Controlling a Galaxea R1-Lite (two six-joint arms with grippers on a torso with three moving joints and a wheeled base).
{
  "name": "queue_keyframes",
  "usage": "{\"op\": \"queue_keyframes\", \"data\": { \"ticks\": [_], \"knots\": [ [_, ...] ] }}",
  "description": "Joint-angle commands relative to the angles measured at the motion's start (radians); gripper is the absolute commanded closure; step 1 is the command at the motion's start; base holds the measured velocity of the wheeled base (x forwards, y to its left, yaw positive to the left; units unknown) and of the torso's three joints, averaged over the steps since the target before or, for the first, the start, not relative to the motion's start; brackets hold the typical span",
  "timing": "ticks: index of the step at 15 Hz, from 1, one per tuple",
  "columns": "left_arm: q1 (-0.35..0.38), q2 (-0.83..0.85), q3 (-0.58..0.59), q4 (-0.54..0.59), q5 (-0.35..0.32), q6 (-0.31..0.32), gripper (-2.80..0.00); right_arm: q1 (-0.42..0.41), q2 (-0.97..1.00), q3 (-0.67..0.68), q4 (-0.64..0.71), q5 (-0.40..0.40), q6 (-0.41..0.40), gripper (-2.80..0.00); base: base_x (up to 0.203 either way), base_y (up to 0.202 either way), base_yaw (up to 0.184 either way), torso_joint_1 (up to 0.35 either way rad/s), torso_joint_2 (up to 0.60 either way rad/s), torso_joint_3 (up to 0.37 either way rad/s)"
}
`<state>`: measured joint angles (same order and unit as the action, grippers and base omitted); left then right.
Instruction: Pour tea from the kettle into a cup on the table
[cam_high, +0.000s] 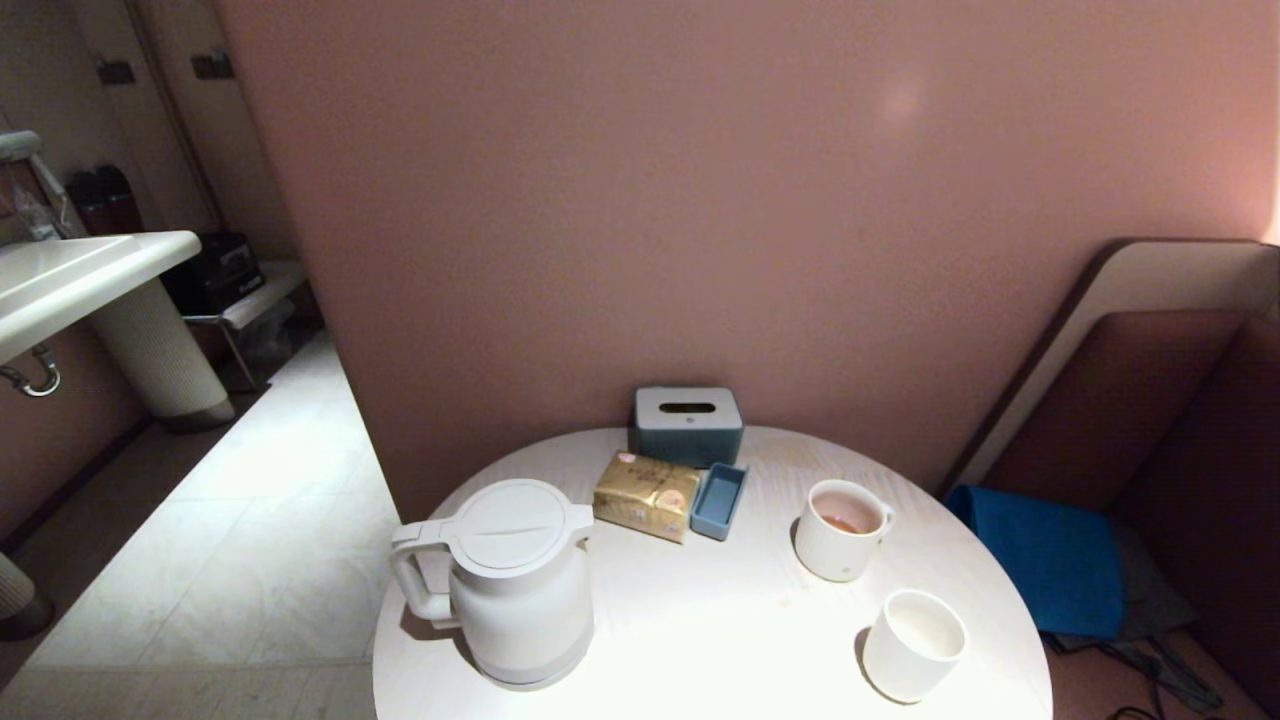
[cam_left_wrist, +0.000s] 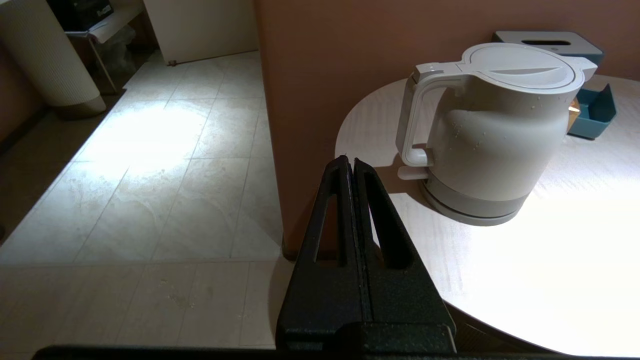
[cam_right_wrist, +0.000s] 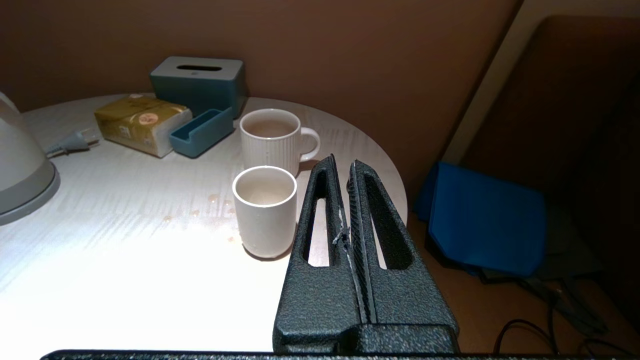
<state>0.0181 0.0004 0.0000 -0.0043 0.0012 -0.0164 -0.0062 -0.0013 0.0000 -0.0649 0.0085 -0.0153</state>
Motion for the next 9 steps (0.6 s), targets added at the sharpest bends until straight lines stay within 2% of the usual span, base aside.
{"op": "queue_keyframes", "data": {
  "ticks": [1,9],
  "knots": [
    [0.000,0.000,0.000,0.000,0.000,0.000,0.00,0.000,0.001,0.000,-0.001,0.001,0.000,0.00,0.000,0.000,0.000,0.000,0.00,0.000],
    [0.000,0.000,0.000,0.000,0.000,0.000,0.00,0.000,0.001,0.000,-0.001,0.001,0.000,0.00,0.000,0.000,0.000,0.000,0.00,0.000]
  ]
}}
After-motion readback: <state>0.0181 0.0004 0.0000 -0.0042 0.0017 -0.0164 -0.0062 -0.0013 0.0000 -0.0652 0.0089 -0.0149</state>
